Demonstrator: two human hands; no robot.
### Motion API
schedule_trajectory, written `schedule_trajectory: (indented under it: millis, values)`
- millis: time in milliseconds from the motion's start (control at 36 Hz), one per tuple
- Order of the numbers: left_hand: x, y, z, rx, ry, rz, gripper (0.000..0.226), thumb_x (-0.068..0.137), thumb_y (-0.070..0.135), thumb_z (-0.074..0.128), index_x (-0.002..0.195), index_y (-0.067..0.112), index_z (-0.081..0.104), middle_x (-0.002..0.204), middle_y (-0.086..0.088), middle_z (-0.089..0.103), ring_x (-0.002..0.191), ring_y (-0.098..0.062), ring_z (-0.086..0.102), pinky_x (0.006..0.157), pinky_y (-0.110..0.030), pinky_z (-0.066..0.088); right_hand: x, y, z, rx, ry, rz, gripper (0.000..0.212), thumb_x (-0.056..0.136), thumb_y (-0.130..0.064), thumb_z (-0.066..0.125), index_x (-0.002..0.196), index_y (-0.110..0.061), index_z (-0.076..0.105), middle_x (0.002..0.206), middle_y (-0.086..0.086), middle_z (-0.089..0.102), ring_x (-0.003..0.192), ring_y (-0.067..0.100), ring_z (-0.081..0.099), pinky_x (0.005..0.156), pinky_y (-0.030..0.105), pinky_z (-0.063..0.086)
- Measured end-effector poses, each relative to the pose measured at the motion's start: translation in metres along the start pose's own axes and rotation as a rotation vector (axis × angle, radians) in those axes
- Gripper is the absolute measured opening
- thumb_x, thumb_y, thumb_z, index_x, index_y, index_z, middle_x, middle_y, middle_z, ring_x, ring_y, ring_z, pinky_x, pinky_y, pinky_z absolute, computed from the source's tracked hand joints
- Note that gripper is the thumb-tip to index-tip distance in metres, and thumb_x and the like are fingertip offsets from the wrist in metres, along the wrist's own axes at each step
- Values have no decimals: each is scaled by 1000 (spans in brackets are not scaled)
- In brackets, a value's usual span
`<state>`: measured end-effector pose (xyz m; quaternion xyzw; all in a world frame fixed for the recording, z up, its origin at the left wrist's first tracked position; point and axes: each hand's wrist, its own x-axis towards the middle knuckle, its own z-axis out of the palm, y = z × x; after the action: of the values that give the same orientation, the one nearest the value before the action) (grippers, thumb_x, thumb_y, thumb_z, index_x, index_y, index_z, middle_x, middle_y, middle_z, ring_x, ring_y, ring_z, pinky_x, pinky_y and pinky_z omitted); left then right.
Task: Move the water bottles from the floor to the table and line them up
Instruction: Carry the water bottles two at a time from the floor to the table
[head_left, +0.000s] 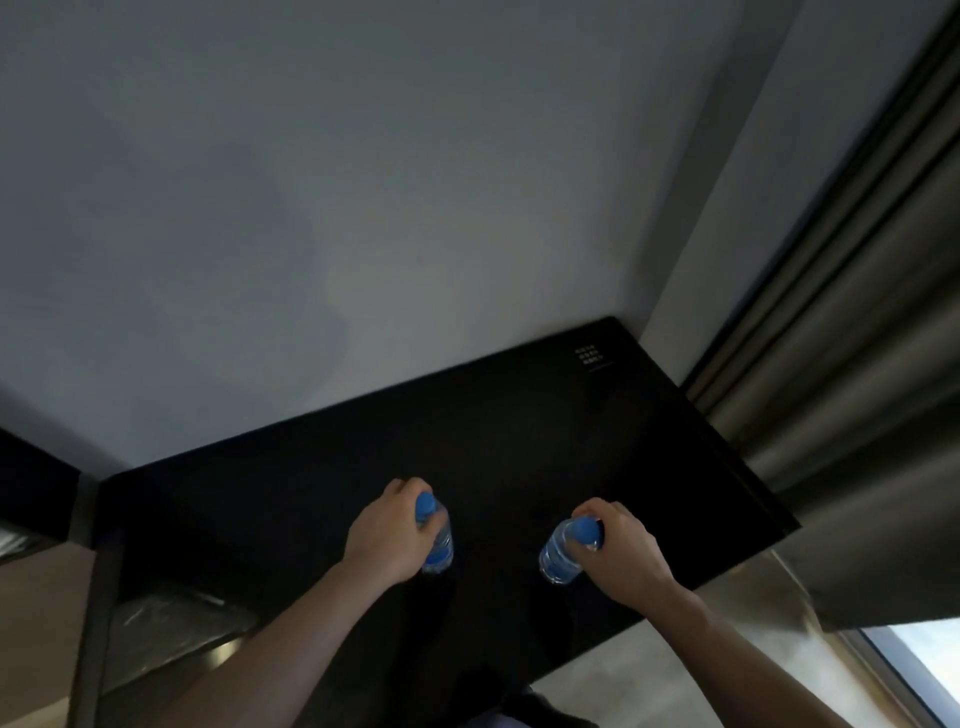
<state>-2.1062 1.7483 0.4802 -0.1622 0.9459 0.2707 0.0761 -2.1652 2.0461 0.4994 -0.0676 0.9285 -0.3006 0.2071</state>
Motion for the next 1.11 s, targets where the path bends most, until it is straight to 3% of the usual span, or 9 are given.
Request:
schedule_trajectory:
  millis: [111,194,389,528,639,778,917,1000,1111]
  values:
    - [2,-3,6,-61,-26,-74,23,92,52,61,107,40,48,103,14,52,92,-7,60,74,-27,56,1,5,3,10,-22,-9,27,93,-44,65,117,-39,55,109,-14,58,93,5,62,73,20,50]
    - [5,-1,7,-155,7,-112,22,93,46,64,108,35,51,103,11,56,95,-7,62,79,-30,58,7,6,3,28,-61,-6,27,96,-45,60,121,-41,51,106,-13,62,90,5,65,71,21,54]
    - [23,13,9,-284,73,-188,17,95,34,64,104,36,50,101,10,59,92,-7,63,77,-31,60,45,10,-14,25,-62,-27,12,98,-41,57,99,-47,46,88,-7,67,72,10,70,60,29,62]
    - [49,29,16,-391,89,-217,20,96,31,62,105,42,47,107,11,58,87,-3,59,66,-22,53,83,15,-40,31,-96,-67,14,99,-38,58,98,-46,48,82,-3,69,64,14,70,52,27,59]
    - [73,55,22,-465,105,-246,17,99,27,58,111,36,49,110,7,57,95,-11,62,75,-33,61,116,24,-66,-28,-124,-118,13,101,-31,56,106,-41,49,86,-5,66,64,10,67,48,21,49]
    - [111,105,32,-449,83,-242,22,100,18,56,115,32,49,114,3,55,102,-18,61,79,-39,61,164,37,-103,-121,-118,-189,17,102,-27,54,114,-36,48,97,-3,64,72,5,61,51,17,40]
    - [144,146,46,-491,73,-259,21,100,19,54,110,38,49,110,8,54,95,-15,62,70,-31,58,211,51,-136,-159,-128,-229,17,102,-30,53,119,-32,50,106,1,63,88,17,64,72,31,50]
    - [162,168,50,-522,15,-235,26,99,16,54,109,40,50,112,5,55,95,-17,63,68,-28,55,235,60,-149,-174,-121,-254,17,102,-30,53,119,-34,49,106,0,61,85,13,59,63,25,43]
    - [184,196,55,-541,-28,-227,32,98,11,53,111,40,51,121,3,51,109,-21,57,81,-37,59,263,70,-163,-166,-94,-277,16,102,-28,53,114,-36,47,103,-3,58,80,10,57,61,24,42]
